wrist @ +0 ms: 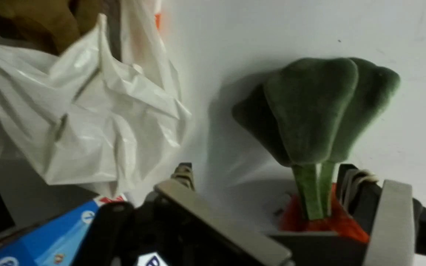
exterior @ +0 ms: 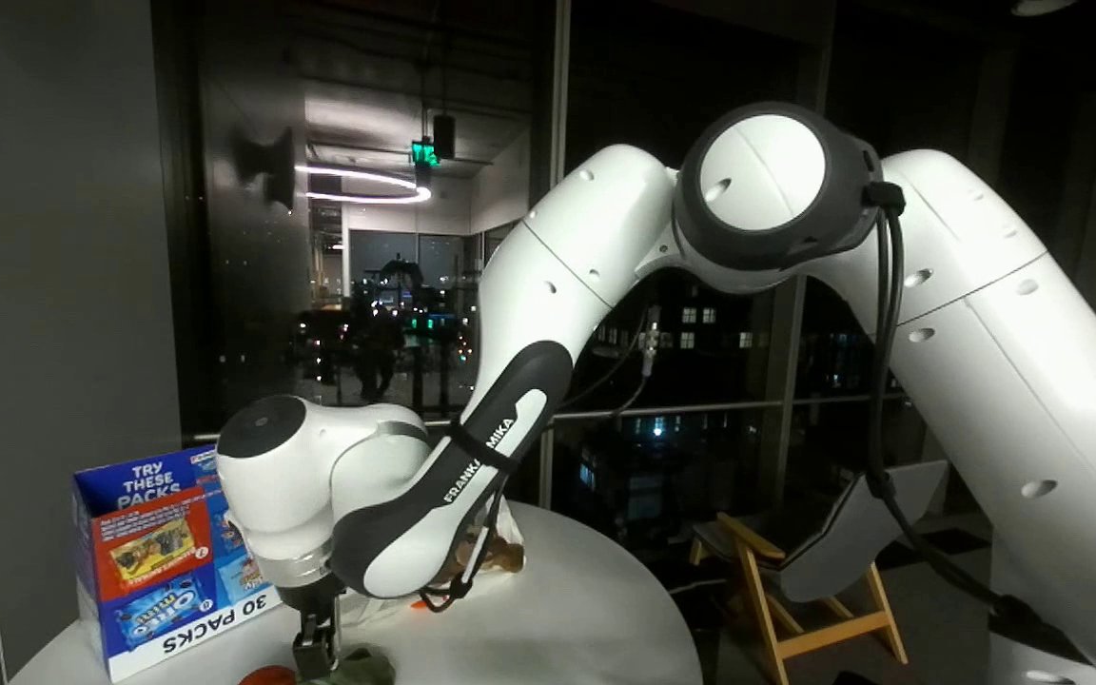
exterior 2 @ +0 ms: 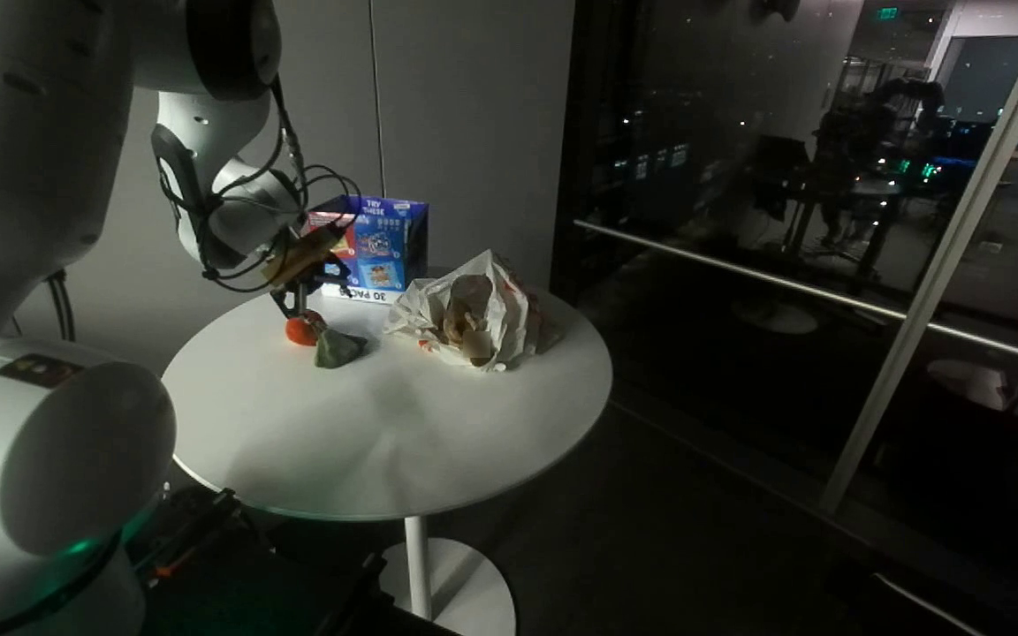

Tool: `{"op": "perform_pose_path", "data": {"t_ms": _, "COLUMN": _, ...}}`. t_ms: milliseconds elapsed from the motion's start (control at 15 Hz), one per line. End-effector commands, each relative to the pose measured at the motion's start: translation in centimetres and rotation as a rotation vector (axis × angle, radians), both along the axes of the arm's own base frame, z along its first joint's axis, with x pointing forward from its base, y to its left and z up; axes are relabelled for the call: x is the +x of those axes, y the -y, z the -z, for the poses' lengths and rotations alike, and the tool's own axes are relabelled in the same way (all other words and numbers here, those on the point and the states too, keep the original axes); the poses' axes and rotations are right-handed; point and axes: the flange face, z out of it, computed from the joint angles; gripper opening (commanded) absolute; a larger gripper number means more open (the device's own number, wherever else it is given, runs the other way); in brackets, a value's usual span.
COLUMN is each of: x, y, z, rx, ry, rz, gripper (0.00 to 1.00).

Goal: Pick up all the items on the table except the blue box and put them into the plastic bag one by one

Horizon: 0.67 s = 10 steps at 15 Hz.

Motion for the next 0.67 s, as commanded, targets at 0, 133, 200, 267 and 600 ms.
{"op": "perform_pose_path", "data": {"t_ms": 0, "x": -1.1, "y": -0.5, "z": 2.3, "rx": 0.140, "ry": -0.043, "rz": -0.133, "gripper": 1.00}}
{"op": "perform_pose_path", "data": {"t_ms": 133, "x": -1.4, "y": -1.1, "z": 3.0, "rx": 0.219, "ry": -0.056, "rz": -0.210, "gripper": 1.00}}
{"op": "perform_pose_path", "data": {"t_ms": 200, "x": -1.4, "y": -1.1, "z": 3.4, "rx": 0.256, "ry": -0.063, "rz": -0.249, "gripper": 1.00}}
{"op": "perform_pose_path", "data": {"t_ms": 267, "x": -1.3, "y": -1.0, "z": 4.0, "rx": 0.293, "ry": -0.080, "rz": -0.283, "gripper": 1.00}}
{"op": "perform_pose_path", "data": {"t_ms": 600, "x": -1.3, "y": 0.0, "z": 5.0, "rx": 0.443, "ry": -0.161, "rz": -0.448, "gripper": 0.58}}
